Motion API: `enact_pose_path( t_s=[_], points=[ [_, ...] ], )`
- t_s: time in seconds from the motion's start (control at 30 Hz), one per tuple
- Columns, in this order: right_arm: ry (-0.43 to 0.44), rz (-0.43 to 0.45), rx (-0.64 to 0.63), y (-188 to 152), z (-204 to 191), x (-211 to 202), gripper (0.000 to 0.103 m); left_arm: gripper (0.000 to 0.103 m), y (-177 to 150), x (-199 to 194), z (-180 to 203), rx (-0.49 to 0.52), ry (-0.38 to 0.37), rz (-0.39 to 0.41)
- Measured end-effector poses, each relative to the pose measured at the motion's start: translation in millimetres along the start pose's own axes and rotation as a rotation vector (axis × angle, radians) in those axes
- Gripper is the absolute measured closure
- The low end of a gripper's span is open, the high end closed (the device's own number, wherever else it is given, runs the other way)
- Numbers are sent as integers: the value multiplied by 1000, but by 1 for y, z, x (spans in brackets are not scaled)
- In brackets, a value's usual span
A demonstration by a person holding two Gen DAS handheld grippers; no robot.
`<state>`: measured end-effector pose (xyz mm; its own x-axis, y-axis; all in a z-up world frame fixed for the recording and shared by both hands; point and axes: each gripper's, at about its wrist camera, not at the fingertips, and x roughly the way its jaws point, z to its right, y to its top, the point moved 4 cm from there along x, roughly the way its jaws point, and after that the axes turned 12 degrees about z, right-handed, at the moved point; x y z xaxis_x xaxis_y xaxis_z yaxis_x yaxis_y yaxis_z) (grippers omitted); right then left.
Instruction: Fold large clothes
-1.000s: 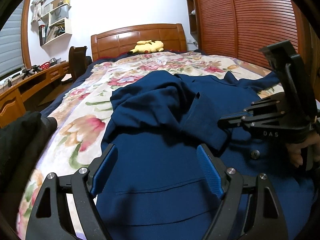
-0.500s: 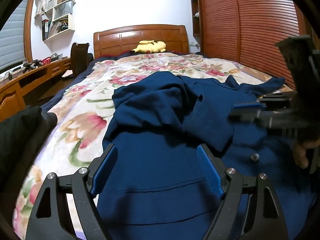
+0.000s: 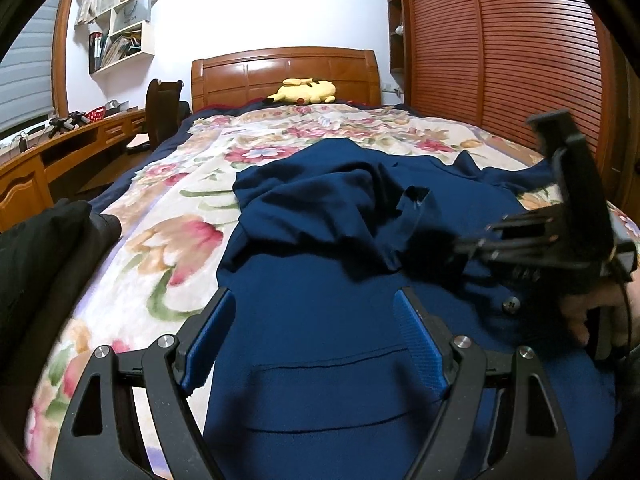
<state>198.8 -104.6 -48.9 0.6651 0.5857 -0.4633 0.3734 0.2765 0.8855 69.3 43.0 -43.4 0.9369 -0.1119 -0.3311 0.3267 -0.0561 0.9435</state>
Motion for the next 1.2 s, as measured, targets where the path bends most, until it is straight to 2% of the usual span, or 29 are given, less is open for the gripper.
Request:
enact_pose_path(
  t_s=[0.27, 0.43, 0.57, 0.83, 0.87, 0.93, 1.1, 1.2],
  points=[
    [-144, 176, 6, 14, 15, -63, 96, 21, 2, 1, -4, -26, -30, -3],
    [-219, 271, -2, 8, 16, -107, 96, 21, 2, 1, -8, -53, -46, -2],
    [-257, 274, -14, -9, 10, -125, 96, 21, 3, -1, -6, -52, -53, 5],
    [-290, 202, 0, -47, -2, -163, 95, 21, 5, -4, -1, -34, -57, 15],
    [-295, 194, 4, -49, -3, -166, 90, 21, 5, -4, -1, -33, -59, 16],
    [-307, 195, 10, -49, -6, -174, 86, 21, 6, -5, 0, -33, -60, 19],
    [-316, 255, 11, -32, -10, -203, 52, 21, 6, -6, 1, -35, -62, 20],
    [-290, 224, -6, -29, -16, -194, 51, 21, 6, -6, 1, -34, -60, 20]
  ],
)
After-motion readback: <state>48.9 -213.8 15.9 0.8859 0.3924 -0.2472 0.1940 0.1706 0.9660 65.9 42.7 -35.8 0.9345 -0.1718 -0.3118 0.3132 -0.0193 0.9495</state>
